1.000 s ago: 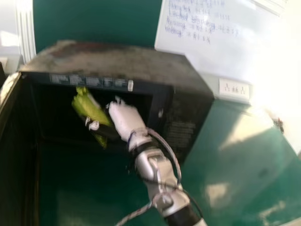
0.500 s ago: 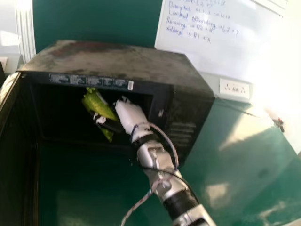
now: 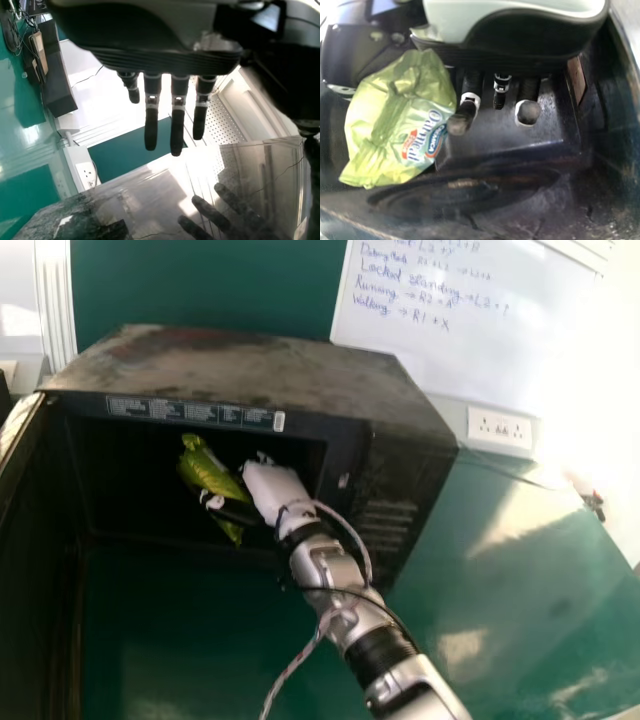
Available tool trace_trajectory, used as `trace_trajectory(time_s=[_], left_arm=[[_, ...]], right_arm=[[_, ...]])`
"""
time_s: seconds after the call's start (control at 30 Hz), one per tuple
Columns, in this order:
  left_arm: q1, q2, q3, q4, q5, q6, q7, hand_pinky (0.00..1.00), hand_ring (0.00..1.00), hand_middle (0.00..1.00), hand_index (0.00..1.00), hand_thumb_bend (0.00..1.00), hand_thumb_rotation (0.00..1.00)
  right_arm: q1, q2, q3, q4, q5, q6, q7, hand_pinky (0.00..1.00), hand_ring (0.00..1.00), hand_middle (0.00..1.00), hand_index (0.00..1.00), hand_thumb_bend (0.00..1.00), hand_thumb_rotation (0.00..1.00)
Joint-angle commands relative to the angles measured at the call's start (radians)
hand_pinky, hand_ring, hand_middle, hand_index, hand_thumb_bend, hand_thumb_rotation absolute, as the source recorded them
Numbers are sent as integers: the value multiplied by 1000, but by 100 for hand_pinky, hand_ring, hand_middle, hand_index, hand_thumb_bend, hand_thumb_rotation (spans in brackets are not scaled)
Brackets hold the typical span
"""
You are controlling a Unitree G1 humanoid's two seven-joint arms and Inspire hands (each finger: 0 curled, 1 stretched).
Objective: Put biscuit inside oven
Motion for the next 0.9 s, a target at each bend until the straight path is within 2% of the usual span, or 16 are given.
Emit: trace_trajectory(time_s=[0.0,0.27,0.37,0.57,0.63,0.73,0.87], left_arm=[[13,-4,-1,-9,-8,-8,-1,68,71,73,79,90,54],[24,-12,-1,-24,-4,7,7,68,71,72,77,92,54],[22,-13,-1,-22,-8,5,6,69,71,72,73,91,53],[20,-16,4,-18,1,-2,9,67,69,74,75,90,55],[18,-14,7,-12,4,-10,9,65,68,73,75,90,54],[18,-14,6,-13,1,-7,9,62,64,68,68,91,55],[23,-10,1,-7,-19,-10,-2,57,60,65,69,91,57]], right_arm=[[-29,-2,7,27,6,0,-8,0,0,0,8,62,0],[-58,17,14,110,17,-6,-29,0,0,0,9,64,0],[-73,25,17,141,19,0,-24,0,0,0,9,64,0],[-105,42,30,219,15,4,-34,0,0,0,9,65,0],[-110,44,30,239,18,0,-49,0,0,0,9,65,0],[-122,47,28,260,24,8,-58,0,0,0,9,65,0],[-148,51,26,303,33,19,-63,0,0,0,9,65,0]])
